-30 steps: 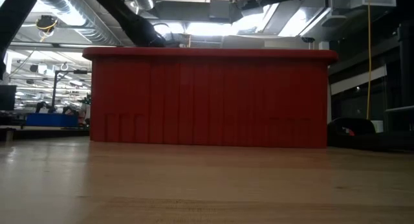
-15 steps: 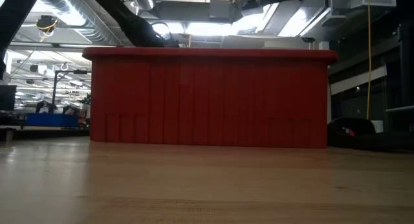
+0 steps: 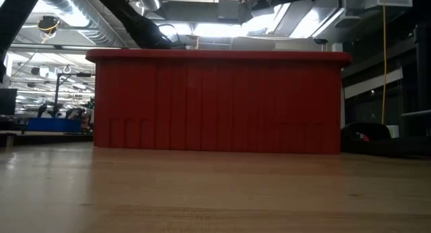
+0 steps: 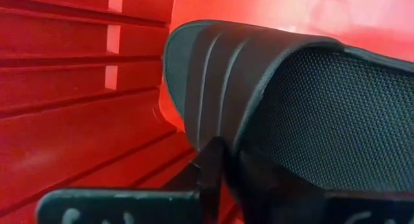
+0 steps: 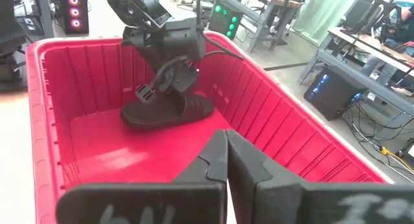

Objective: Pick and place slides into bin
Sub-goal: Put the bottom black slide into the bin

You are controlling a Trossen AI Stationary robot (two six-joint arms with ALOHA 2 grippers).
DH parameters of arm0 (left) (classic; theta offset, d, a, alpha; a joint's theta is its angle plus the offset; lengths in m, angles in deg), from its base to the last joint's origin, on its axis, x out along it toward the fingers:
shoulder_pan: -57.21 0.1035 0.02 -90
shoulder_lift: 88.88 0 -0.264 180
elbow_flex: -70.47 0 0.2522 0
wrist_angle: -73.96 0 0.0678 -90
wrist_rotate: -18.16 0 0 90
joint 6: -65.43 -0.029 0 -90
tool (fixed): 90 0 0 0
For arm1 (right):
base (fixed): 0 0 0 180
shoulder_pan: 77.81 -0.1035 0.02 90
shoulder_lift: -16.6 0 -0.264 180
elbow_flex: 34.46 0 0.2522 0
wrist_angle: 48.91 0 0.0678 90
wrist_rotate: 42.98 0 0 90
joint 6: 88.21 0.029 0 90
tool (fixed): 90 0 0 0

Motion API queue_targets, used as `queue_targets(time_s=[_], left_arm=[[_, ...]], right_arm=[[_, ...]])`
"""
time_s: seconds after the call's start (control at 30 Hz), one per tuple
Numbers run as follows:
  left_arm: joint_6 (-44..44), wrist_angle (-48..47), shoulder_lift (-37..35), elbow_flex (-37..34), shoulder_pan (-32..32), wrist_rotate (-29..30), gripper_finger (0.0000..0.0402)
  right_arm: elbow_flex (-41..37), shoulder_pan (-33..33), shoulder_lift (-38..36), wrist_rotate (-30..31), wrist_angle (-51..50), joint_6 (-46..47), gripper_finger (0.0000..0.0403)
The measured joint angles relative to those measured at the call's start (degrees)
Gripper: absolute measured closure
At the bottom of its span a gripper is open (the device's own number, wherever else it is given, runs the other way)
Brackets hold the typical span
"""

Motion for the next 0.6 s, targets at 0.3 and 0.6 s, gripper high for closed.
queue_targets(time_s=[0.3,0.6], left_arm=[[1.5,-1.1,0.0,0.0,0.0,-2.2,0.0351],[1.2,-1.7,0.0,0.0,0.0,-3.4,0.0319]], right_arm=[[0.0,0.0,0.0,0.0,0.0,0.5,0.0398],[0.0,0.0,0.0,-0.5,-0.1,2.8,0.0398]])
